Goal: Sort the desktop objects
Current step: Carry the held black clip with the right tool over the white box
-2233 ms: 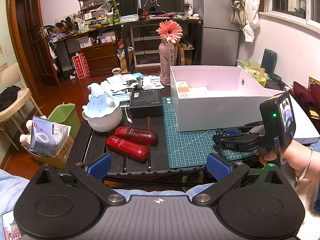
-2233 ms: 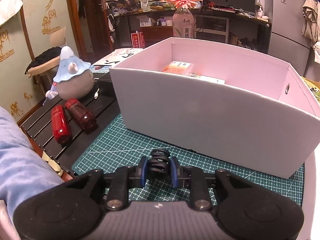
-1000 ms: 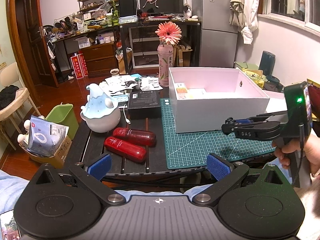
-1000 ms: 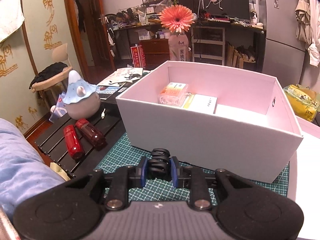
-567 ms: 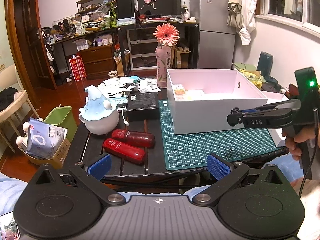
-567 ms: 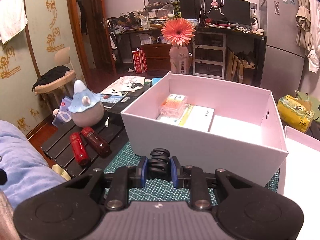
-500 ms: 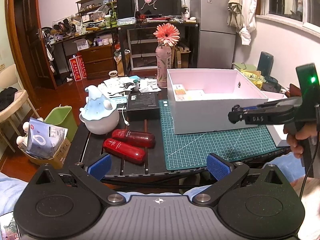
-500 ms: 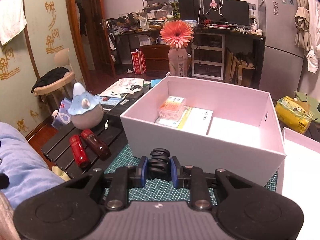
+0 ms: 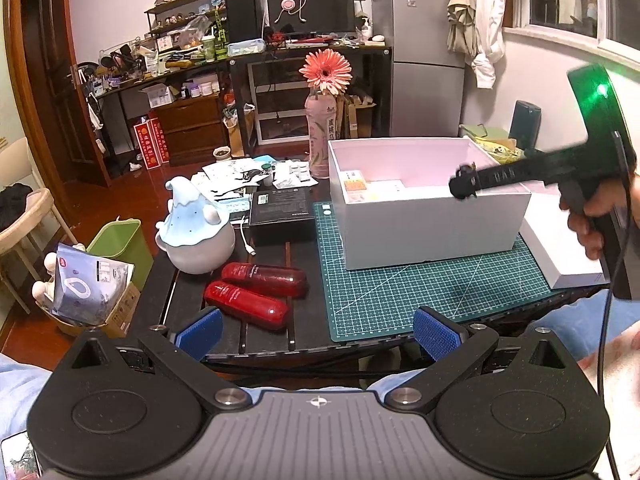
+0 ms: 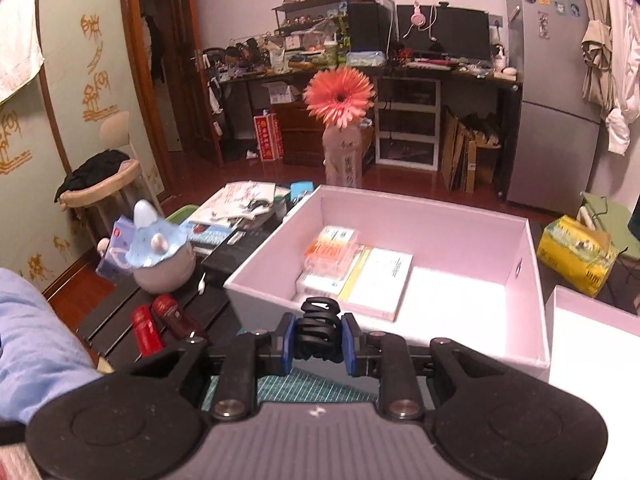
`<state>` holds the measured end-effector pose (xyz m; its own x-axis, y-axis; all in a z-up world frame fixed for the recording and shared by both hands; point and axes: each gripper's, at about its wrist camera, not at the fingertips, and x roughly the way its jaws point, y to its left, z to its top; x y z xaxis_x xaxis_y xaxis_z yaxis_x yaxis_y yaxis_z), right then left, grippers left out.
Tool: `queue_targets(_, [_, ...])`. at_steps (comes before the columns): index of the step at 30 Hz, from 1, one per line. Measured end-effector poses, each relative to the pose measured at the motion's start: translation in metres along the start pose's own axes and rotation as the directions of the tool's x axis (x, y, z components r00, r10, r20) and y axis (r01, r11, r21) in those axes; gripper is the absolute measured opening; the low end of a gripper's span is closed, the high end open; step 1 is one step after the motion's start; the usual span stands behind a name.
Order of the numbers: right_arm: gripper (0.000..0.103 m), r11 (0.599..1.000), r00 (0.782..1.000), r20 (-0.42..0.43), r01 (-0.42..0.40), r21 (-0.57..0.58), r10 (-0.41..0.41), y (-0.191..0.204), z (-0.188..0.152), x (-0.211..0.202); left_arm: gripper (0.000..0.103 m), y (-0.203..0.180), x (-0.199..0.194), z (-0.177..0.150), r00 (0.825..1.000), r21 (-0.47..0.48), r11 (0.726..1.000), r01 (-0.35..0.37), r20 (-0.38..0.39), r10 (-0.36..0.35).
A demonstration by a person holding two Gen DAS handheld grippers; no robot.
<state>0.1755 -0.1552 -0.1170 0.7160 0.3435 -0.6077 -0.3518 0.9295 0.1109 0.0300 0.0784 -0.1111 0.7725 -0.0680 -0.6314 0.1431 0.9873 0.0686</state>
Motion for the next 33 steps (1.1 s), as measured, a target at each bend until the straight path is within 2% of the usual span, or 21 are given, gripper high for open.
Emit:
queue_targets(6, [0.022,1.000,1.000,0.012,0.026,0.015,-0.026,-0.011,0.022,0.006,0.103,0.000,0.001,0.000,1.000,-0.001,1.000,0.011,0.000,-0.011])
queue_targets(10, [0.022,0.997,0.998,-0.010,0.066,0.032,-0.065,-0.020,0.033,0.021,0.103,0.000,0.001,0.001,1.000,-0.001,1.000,0.018,0.000,-0.018])
queue_targets(14, [0.022,0.995,0.997,-0.036,0.070,0.076,-0.068,-0.033,0.039,0.039,0.103,0.001,0.002,0.001,1.000,-0.004,1.000,0.029,-0.001,-0.029])
queue_targets(20, [0.022,0.995,0.997,-0.020,0.069,0.069,-0.068,-0.042,0.050,0.065,0.103,0.004,0.004,0.001,0.999,-0.022,0.998,0.051,-0.009,-0.051])
queue_targets(29, [0.022,0.992,0.990,-0.106,0.102,0.069,-0.095,-0.049,0.070,0.125,0.103,0.004,0.006,0.002,0.998,-0.024,0.998,0.054,-0.018,-0.054])
queue_targets(33, [0.022,0.991,0.985,-0.150,0.097,0.091,-0.082,-0.050,0.078,0.151,0.103,0.005,0.008,0.003,0.998,-0.029,0.998,0.060,-0.024,-0.061])
